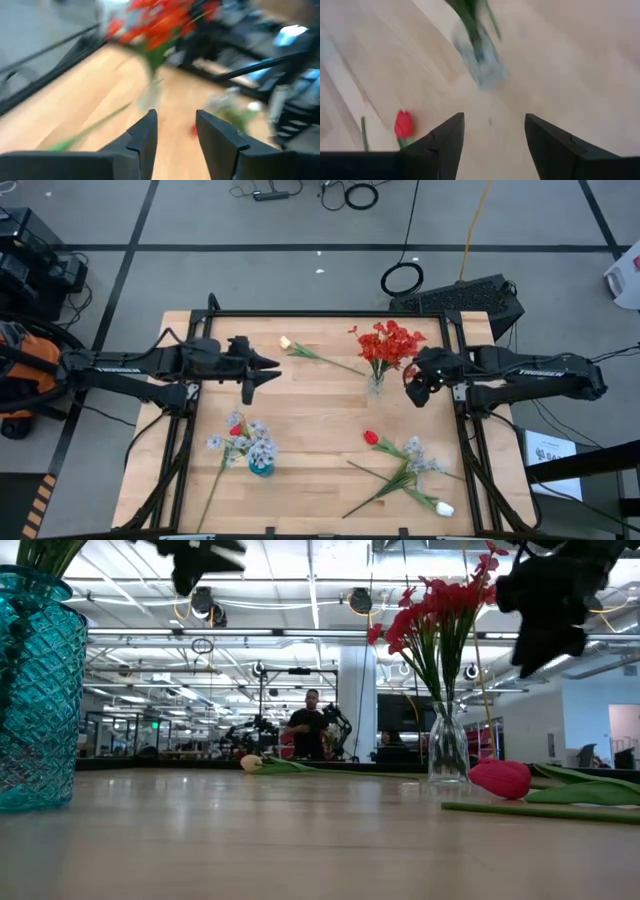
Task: Sort flowers into vase by color
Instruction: Put the white flowers into the blue vase
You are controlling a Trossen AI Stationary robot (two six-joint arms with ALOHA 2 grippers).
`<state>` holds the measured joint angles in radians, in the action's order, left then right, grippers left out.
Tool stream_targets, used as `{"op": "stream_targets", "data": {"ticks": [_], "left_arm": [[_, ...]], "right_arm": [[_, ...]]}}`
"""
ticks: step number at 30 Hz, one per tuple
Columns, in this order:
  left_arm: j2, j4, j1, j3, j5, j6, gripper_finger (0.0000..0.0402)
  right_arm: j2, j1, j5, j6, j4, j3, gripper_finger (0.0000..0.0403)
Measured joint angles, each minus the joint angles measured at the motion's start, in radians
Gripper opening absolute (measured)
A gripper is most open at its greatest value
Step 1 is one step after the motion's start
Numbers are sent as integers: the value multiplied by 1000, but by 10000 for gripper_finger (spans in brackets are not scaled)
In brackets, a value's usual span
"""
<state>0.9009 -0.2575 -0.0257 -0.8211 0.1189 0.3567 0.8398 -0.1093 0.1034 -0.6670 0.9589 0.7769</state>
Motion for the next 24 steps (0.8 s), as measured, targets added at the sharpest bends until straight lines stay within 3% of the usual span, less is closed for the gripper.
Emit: {"op": "stream_targets", "data": {"ticks": [6, 14, 19, 24], "left_arm": [[0, -282, 0, 0, 95, 296, 140], [0, -666, 2, 0, 37, 715, 140], [15, -808, 45, 0, 22, 866, 141], [36, -846, 66, 0, 21, 919, 141]], "right_arm": [[-1, 0, -105, -200, 190, 0, 192], [-2, 1, -112, -264, 183, 0, 185], [-2, 1, -111, -259, 158, 0, 185], [-2, 1, -110, -257, 141, 0, 185]]}}
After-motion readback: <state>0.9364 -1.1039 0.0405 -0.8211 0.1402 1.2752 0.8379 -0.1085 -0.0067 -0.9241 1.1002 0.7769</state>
